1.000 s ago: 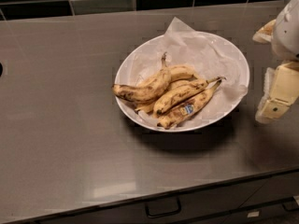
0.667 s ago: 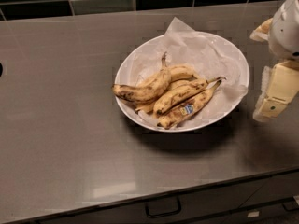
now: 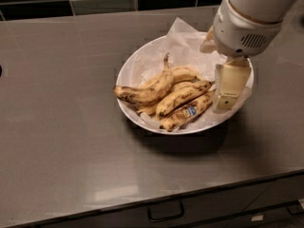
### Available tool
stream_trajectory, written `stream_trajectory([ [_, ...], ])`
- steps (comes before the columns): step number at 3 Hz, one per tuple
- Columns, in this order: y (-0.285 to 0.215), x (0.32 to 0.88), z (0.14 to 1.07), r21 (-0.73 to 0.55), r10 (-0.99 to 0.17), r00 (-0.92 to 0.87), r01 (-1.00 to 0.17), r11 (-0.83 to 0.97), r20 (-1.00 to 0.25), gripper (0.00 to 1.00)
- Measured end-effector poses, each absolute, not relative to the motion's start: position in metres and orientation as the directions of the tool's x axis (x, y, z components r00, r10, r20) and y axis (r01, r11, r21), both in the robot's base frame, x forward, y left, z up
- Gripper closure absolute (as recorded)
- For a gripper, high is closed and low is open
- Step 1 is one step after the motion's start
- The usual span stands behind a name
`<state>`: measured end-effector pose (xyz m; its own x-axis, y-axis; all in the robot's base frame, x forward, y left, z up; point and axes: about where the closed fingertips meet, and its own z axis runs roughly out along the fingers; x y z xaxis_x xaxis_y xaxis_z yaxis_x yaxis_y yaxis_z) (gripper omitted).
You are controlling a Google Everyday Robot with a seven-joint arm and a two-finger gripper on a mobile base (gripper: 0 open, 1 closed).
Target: Pick banana from white bowl
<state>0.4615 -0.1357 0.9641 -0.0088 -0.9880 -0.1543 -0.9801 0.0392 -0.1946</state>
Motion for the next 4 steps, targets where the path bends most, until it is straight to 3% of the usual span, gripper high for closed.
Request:
stream_trajectory([
  [1, -0.110, 0.469, 0.954, -0.169, -0.989, 0.054, -0.985, -0.031, -0.135, 0.38],
  [2, -0.102, 0.479, 0.951, -0.173, -0.988, 0.086, -0.983, -0.063, -0.129, 0.43],
  [4, -0.107, 0.495, 0.939, -0.162, -0.989, 0.088, -0.984, -0.068, -0.120, 0.42],
])
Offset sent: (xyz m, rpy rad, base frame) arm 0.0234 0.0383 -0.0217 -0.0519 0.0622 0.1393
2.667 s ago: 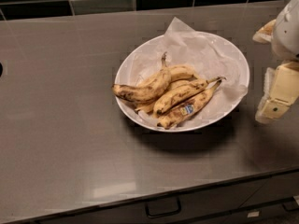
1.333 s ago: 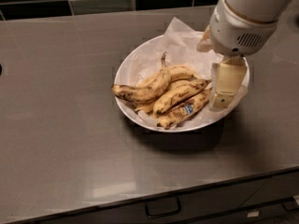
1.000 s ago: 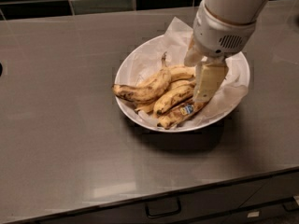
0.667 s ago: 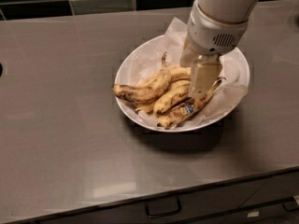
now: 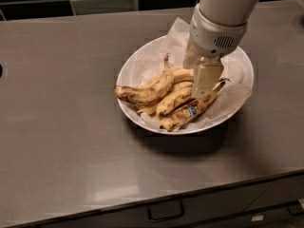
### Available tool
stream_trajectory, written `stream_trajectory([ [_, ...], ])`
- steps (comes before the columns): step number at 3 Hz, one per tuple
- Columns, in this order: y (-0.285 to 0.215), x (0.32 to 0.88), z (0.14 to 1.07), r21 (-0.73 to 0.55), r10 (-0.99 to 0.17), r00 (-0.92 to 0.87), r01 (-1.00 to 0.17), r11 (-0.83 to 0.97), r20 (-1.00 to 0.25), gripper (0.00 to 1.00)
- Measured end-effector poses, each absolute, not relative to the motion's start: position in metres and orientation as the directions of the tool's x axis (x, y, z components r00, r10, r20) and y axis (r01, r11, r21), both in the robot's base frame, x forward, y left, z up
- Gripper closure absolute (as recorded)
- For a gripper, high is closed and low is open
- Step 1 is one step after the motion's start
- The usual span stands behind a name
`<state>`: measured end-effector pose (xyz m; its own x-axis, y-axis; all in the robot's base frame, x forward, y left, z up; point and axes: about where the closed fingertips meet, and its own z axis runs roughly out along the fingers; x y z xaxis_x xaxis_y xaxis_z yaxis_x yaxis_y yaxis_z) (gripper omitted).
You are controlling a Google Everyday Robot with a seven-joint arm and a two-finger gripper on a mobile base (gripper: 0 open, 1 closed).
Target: Pick banana from white bowl
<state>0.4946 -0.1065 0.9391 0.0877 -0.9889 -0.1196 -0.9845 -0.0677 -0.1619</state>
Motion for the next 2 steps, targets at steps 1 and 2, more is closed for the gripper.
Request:
stream_trajectory([
  [1, -0.108, 0.497, 0.932, -0.150, -0.990, 0.086, -0.986, -0.068, -0.115, 0.42],
  [2, -0.107, 0.497, 0.918, -0.124, -0.990, 0.090, -0.989, -0.077, -0.110, 0.42],
])
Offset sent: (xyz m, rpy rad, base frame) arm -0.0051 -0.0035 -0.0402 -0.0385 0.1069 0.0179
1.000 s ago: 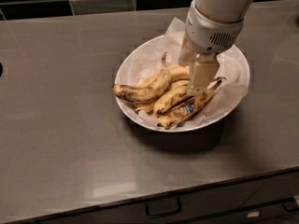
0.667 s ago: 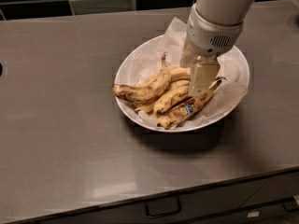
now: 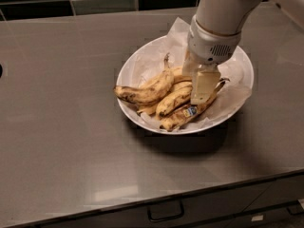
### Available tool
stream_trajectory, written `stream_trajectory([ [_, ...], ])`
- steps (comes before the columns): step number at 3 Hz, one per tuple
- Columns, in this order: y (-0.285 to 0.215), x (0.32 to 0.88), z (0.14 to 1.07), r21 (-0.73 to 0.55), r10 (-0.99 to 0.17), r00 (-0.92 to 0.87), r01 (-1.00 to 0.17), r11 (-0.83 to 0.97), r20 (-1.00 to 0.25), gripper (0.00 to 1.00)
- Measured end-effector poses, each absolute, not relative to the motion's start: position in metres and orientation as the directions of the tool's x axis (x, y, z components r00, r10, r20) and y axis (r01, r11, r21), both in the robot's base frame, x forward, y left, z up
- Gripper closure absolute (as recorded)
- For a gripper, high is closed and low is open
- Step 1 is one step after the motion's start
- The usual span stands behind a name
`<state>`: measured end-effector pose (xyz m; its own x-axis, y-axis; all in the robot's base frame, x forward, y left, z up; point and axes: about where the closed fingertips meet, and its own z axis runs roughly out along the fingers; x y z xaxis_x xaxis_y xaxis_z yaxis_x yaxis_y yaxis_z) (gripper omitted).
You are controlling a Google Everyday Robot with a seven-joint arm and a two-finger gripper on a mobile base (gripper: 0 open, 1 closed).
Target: Pick banana from white bowl
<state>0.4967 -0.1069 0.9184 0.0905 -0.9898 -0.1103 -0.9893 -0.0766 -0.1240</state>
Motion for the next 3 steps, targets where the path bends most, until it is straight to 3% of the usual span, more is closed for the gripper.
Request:
stream_trajectory([
  [3, -0.1016, 0.4985, 0.9009, -0.067, -0.991, 0.104, -0.993, -0.099, -0.084, 0.43],
])
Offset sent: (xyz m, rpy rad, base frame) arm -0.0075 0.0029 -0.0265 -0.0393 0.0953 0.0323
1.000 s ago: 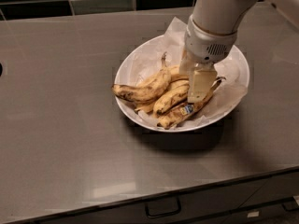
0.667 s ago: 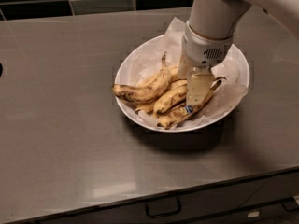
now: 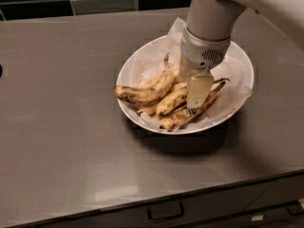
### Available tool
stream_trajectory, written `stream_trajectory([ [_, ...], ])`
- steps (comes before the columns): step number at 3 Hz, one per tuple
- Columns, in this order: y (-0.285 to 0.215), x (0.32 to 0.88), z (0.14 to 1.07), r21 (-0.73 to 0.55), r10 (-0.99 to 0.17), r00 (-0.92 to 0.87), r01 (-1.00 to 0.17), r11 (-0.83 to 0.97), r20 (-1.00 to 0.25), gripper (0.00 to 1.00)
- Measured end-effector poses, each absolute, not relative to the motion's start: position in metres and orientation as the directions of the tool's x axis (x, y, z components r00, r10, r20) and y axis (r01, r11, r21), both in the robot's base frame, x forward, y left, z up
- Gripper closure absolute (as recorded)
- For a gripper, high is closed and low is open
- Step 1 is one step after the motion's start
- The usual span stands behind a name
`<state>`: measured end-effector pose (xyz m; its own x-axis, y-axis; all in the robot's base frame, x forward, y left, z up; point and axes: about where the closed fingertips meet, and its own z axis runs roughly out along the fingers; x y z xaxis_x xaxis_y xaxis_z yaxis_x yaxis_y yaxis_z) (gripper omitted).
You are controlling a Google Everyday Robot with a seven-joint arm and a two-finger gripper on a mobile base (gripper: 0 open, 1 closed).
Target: Pick banana from white bowl
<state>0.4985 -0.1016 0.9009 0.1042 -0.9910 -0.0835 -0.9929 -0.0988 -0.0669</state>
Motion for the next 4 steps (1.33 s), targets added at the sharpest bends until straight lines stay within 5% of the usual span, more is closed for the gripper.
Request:
stream_trajectory([
  [2, -0.095, 0.508, 0.890, -0.010, -0.992, 0.118, -0.993, -0.117, -0.043, 0.42],
  [4, -0.091, 0.512, 0.885, 0.013, -0.991, 0.128, -0.992, -0.129, -0.026, 0.84],
])
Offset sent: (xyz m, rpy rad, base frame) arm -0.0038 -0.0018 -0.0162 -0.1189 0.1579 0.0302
